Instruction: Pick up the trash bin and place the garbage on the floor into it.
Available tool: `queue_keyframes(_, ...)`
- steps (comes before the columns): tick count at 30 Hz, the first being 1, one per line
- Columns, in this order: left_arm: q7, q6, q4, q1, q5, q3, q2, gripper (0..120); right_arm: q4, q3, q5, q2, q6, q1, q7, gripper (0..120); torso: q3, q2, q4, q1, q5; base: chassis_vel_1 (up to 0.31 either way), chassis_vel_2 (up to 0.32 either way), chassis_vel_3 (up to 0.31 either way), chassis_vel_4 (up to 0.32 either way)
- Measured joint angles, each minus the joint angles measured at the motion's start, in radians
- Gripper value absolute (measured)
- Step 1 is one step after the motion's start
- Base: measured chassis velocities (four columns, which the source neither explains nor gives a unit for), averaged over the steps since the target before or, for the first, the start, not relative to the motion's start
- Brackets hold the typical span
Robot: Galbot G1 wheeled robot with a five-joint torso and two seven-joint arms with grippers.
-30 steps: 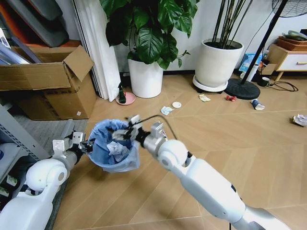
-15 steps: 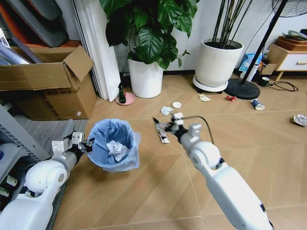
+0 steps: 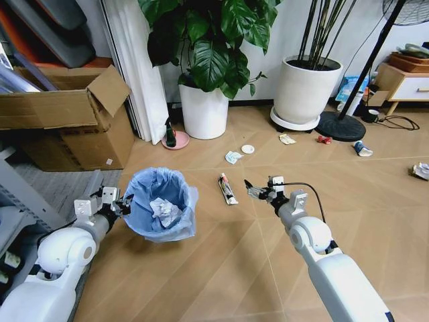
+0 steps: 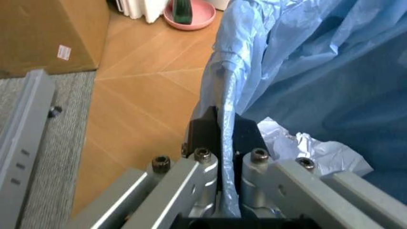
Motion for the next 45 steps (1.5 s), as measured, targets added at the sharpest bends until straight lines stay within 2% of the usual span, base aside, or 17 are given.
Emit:
queue_keyframes(7,-0.001,0.000,-0.008,0.011,0.002,-0.005,0.002,0,-0.012,0.000,-0.012,0.016,0.006,-0.002,-0.010,100,0.000,0.000,0.0005,0.000,0.0001,-0.198,0.215,0.212,-0.213)
queue_keyframes(21,-0.001,-0.001,-0.021,0.027,0.009,-0.012,0.000,0,-0.044,-0.001,-0.042,0.029,0.021,-0.013,-0.027,100,0.000,0.000,-0.0001,0.000,0.0000,-0.193,0.204,0.200,-0.197)
queue_keyframes(27,-0.002,-0.002,-0.021,0.026,0.011,-0.010,-0.001,0,-0.048,-0.003,-0.055,0.034,0.024,-0.022,-0.029,100,0.000,0.000,0.0005,0.000,0.0002,-0.206,0.234,0.221,-0.214)
queue_keyframes(28,-0.001,-0.003,-0.021,0.026,0.011,-0.010,-0.001,0,-0.049,-0.006,-0.057,0.035,0.024,-0.023,-0.029,100,0.000,0.000,0.0002,0.000,-0.0008,-0.208,0.220,0.234,-0.213)
queue_keyframes(32,0.000,-0.005,-0.021,0.026,0.011,-0.011,-0.002,0,-0.054,-0.010,-0.063,0.035,0.024,-0.022,-0.029,100,0.000,0.000,0.0000,0.000,0.0005,-0.216,0.210,0.214,-0.213)
queue_keyframes(35,0.000,-0.007,-0.020,0.027,0.011,-0.013,-0.003,0,-0.062,-0.019,-0.066,0.036,0.022,-0.016,-0.028,100,0.000,0.000,0.0002,0.000,-0.0004,-0.202,0.185,0.204,-0.193)
queue_keyframes(41,0.001,-0.009,-0.020,0.030,0.011,-0.020,-0.005,0,-0.099,-0.050,-0.080,0.043,0.020,-0.003,-0.028,100,0.000,0.000,0.0000,0.000,-0.0002,-0.117,0.078,0.066,-0.058)
queue_keyframes(45,0.001,-0.010,-0.020,0.035,0.011,-0.024,-0.009,0,-0.174,-0.081,-0.100,0.061,0.032,0.011,-0.039,100,0.000,0.000,0.0000,0.000,0.0000,0.010,-0.025,-0.058,0.016)
